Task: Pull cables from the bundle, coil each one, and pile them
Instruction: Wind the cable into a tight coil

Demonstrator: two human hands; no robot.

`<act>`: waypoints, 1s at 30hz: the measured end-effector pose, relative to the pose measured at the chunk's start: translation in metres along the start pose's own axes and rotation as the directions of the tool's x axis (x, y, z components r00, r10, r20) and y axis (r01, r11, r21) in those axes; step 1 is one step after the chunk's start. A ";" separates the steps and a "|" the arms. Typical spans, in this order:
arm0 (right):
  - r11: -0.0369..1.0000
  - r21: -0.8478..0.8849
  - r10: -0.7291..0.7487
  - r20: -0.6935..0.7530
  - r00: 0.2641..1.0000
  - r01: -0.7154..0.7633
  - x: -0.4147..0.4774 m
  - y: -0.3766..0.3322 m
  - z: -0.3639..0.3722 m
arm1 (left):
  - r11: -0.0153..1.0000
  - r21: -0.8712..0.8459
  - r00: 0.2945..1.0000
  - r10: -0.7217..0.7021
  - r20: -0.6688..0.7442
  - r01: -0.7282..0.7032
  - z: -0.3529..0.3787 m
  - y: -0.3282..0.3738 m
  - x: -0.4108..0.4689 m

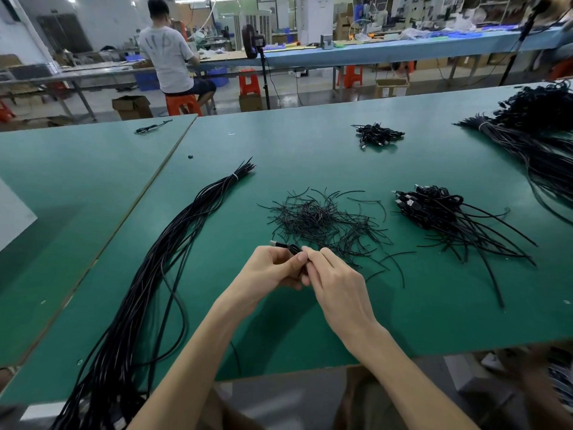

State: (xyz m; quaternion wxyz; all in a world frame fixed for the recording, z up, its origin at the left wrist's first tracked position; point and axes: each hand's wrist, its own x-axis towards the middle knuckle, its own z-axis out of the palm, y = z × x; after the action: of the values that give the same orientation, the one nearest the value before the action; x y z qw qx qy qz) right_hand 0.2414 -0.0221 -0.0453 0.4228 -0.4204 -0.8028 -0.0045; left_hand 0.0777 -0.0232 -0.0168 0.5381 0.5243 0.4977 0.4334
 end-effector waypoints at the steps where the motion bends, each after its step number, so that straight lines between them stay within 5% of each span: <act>1: 1.000 -0.003 -0.003 -0.004 1.000 0.003 0.000 0.000 0.000 | 1.000 0.007 1.000 0.007 0.008 -0.007 -0.001 0.001 0.000; 18: 1.000 0.025 -0.019 0.081 0.997 0.017 -0.002 -0.001 0.005 | 0.995 0.098 0.998 0.016 0.067 -0.022 -0.009 0.002 -0.002; 30: 0.984 0.154 0.059 0.183 0.981 -0.087 -0.001 -0.003 0.000 | 0.979 0.185 0.993 0.102 -0.054 -0.090 -0.003 -0.003 -0.001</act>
State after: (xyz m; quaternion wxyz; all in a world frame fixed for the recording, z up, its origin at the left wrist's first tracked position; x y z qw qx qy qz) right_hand 0.2397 -0.0244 -0.0445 0.3819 -0.4127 -0.8191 0.1137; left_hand 0.0747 -0.0246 -0.0198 0.4504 0.5807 0.5260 0.4281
